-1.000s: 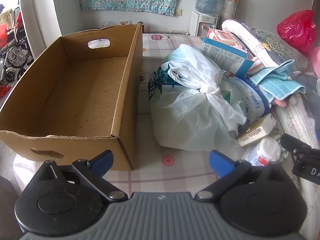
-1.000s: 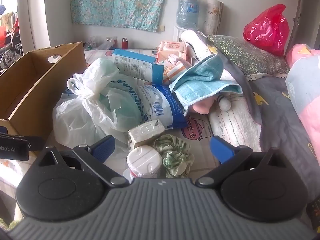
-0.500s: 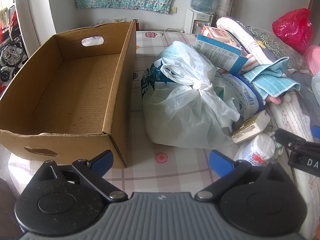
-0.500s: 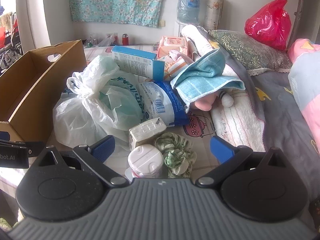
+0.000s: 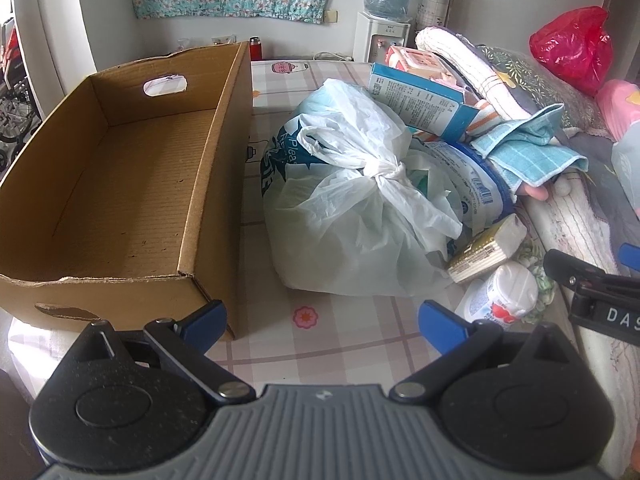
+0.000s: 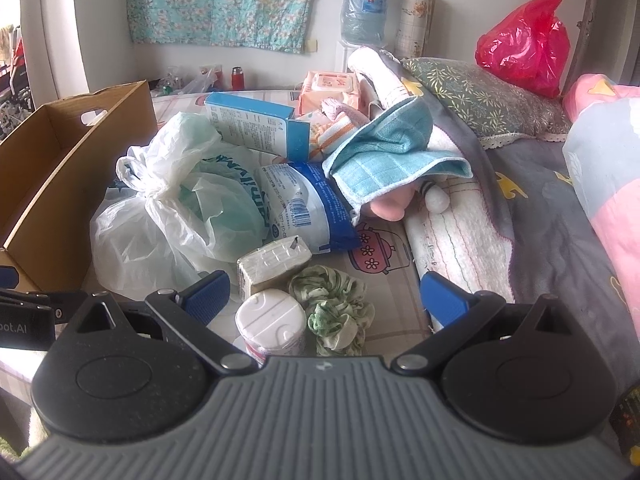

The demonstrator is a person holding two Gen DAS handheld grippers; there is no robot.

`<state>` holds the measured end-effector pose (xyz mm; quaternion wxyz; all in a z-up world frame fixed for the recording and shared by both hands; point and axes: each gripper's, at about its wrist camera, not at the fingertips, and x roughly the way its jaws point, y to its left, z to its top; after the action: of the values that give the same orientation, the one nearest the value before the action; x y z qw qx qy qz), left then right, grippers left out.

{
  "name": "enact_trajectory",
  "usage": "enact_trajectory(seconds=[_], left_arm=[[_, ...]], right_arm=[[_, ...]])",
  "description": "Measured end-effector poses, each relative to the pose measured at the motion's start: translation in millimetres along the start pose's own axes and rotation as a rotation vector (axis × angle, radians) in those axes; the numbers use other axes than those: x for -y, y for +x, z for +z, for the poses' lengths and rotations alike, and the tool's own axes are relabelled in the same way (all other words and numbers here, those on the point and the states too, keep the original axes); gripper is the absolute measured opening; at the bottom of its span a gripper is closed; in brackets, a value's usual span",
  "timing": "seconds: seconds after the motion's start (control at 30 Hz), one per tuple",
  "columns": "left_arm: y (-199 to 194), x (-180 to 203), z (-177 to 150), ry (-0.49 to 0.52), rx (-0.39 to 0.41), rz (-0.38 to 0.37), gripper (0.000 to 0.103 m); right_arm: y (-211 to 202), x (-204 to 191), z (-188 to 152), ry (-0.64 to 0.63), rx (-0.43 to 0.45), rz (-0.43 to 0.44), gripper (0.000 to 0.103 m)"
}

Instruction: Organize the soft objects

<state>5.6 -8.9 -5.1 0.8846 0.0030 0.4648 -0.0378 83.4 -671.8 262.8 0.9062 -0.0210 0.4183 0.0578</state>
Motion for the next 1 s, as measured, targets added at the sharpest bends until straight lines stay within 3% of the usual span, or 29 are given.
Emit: enact_trajectory(seconds=[1.0], left_arm=[[3.9, -5.2, 0.2, -0.007, -0.012, 0.01, 0.103]], right_arm=[[12.4, -9.6, 2.1, -0.015, -0.04, 0.009, 0.102]])
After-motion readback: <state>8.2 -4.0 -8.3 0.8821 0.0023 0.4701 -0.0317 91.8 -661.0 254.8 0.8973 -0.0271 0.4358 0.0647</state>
